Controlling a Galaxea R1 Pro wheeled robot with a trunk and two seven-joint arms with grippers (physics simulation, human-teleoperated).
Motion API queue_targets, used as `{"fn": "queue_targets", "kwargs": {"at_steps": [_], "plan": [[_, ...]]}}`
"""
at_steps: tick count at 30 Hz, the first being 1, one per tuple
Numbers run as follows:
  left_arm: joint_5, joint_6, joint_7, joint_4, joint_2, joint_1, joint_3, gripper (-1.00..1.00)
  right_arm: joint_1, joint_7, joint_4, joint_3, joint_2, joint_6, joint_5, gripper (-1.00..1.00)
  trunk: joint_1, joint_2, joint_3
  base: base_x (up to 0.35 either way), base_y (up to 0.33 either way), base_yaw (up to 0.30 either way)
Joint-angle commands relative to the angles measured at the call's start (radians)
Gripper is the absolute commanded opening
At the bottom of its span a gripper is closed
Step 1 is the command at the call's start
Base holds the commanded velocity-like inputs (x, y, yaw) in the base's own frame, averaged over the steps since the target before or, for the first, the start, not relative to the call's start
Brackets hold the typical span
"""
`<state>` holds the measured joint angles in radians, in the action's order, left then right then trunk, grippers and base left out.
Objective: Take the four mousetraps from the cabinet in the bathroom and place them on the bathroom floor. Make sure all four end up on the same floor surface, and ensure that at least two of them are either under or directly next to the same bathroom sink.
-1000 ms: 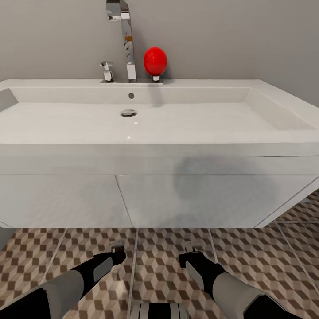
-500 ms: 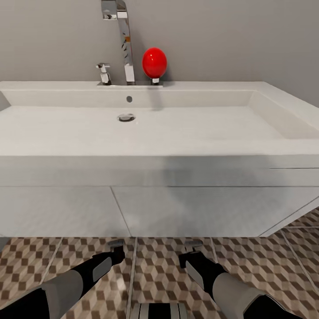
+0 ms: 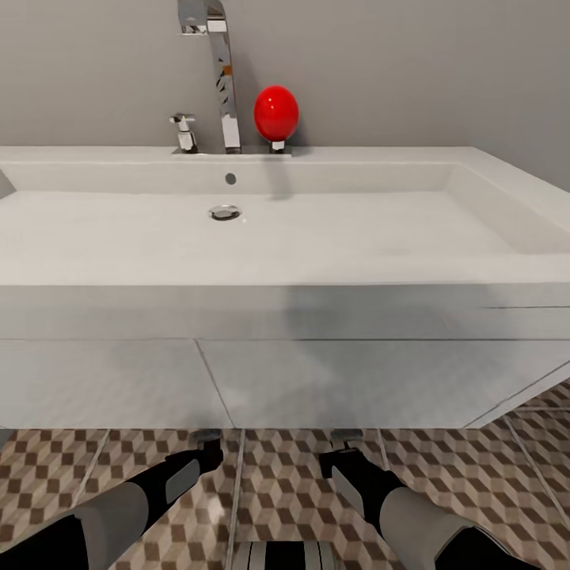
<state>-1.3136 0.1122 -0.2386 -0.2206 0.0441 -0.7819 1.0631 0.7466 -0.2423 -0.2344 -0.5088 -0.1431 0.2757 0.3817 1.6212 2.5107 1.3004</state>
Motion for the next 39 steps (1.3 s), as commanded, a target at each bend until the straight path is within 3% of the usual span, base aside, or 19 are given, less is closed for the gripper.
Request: {"fn": "queue_targets", "kwargs": {"at_steps": [1, 11, 29, 39], "plan": [[-0.003, 0.003, -0.01, -0.004, 0.001, 0.0, 0.006, -1.0, 0.0, -0.005, -0.002, -0.008, 0.0, 0.004, 0.009, -1.0, 0.0, 0.0, 0.001, 0.032, 0.0, 0.0], [-0.001, 0.0, -0.009, -0.014, -0.008, -0.001, 0.007, -1.0, 0.005, -0.005, -0.002, -0.01, 0.0, -0.008, 0.008, -1.0, 0.0, 0.0, 0.001, 0.005, 0.0, 0.0], [-0.001, 0.0, -0.014, -0.048, 0.001, -0.01, 0.008, -1.0, 0.033, -0.005, -0.002, -0.01, -0.001, -0.029, 0.006, -1.0, 0.0, 0.0, 0.001, 0.0, 0.0, 0.0], [-0.001, 0.0, -0.015, -0.048, 0.018, -0.025, 0.008, -1.0, 0.043, -0.005, -0.002, -0.01, -0.001, -0.029, 0.005, -1.0, 0.0, 0.0, 0.001, 0.0, 0.0, 0.0]]}}
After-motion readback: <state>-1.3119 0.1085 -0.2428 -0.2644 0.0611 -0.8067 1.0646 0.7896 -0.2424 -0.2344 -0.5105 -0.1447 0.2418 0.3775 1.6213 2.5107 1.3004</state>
